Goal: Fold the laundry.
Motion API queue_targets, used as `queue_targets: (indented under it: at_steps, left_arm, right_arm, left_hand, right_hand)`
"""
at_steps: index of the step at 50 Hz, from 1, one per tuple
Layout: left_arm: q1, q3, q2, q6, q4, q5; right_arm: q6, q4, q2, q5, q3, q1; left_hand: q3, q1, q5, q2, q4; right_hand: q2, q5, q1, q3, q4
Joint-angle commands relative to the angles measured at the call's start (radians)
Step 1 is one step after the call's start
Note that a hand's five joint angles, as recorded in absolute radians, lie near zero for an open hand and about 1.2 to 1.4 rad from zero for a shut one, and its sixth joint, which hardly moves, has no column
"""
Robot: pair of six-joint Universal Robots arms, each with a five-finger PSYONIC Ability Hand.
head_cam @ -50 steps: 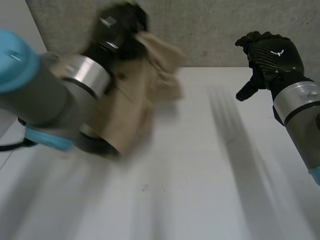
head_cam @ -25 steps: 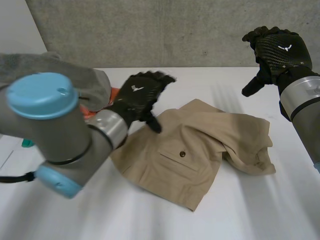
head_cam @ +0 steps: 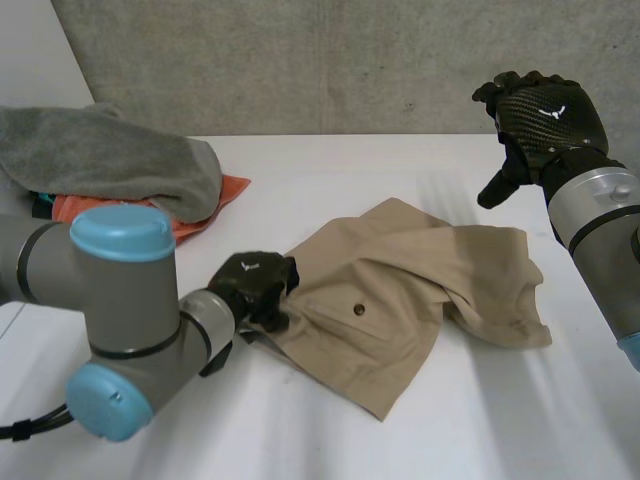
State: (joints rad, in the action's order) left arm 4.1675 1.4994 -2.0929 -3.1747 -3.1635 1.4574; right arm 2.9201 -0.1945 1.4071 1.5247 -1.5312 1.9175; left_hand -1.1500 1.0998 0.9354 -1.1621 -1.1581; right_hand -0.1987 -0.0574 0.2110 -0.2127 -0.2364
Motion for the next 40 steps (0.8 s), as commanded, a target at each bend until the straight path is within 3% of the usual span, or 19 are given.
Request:
queue_targets:
  at_steps: [1, 6, 12, 16, 23, 30, 33, 34, 40]
  left_arm:
    - [0.071, -0.125, 0.039, -0.014, -0.064, 0.141]
    - [0.147, -0.209, 0.171, -0.017, -0.176, 0.175]
    - [0.122, -0.280, 0.229, -0.011, -0.268, 0.150]
    - [0.039, -0.306, 0.217, -0.011, -0.280, 0.095]
    - [-0.160, -0.395, 0.059, -0.014, -0.300, 0.009]
    - [-0.269, -0.459, -0.123, -0.005, -0.290, -0.100]
    - [-0.296, -0.453, -0.150, -0.005, -0.282, -0.121]
    - [-0.311, -0.441, -0.153, -0.005, -0.276, -0.133]
    - [-0.314, -0.373, -0.089, -0.008, -0.280, -0.129]
  right_arm:
    - [0.001, 0.000, 0.004, 0.000, 0.003, -0.002]
    - [0.001, 0.000, 0.004, 0.000, 0.009, -0.003]
    - [0.001, 0.003, 0.004, 0.006, 0.016, -0.005]
    - [0.001, 0.018, 0.009, 0.009, 0.026, -0.012]
    - [0.001, 0.038, 0.013, 0.023, 0.065, -0.037]
    - [0.001, 0.061, 0.015, 0.045, 0.103, -0.133]
    - [-0.001, 0.061, 0.013, 0.045, 0.115, -0.159]
    - [-0.001, 0.063, 0.013, 0.045, 0.118, -0.167]
    - [-0.022, 0.073, 0.003, 0.041, 0.132, -0.193]
  left_hand:
    - [-0.246, 0.296, 0.286, -0.234, -0.238]
    - [-0.246, 0.296, 0.286, -0.234, -0.238]
    - [-0.246, 0.296, 0.286, -0.234, -0.238]
    - [-0.246, 0.296, 0.286, -0.234, -0.238]
    - [-0.246, 0.296, 0.286, -0.234, -0.238]
    - [-0.235, 0.285, 0.275, -0.223, -0.227]
    - [0.215, -0.165, -0.175, 0.228, 0.224]
    - [0.502, -0.452, -0.462, 0.514, 0.510]
    - [0.751, -0.701, -0.711, 0.763, 0.759]
  right_hand:
    - [0.024, 0.057, -0.036, 0.038, 0.062]
    - [0.024, 0.057, -0.036, 0.038, 0.062]
    - [0.024, 0.057, -0.036, 0.038, 0.062]
    - [0.024, 0.057, -0.036, 0.038, 0.062]
    - [0.024, 0.057, -0.036, 0.038, 0.062]
    - [0.024, 0.057, -0.036, 0.038, 0.062]
    - [0.024, 0.057, -0.036, 0.038, 0.062]
    - [0.024, 0.057, -0.036, 0.038, 0.062]
    - [0.024, 0.057, -0.036, 0.038, 0.062]
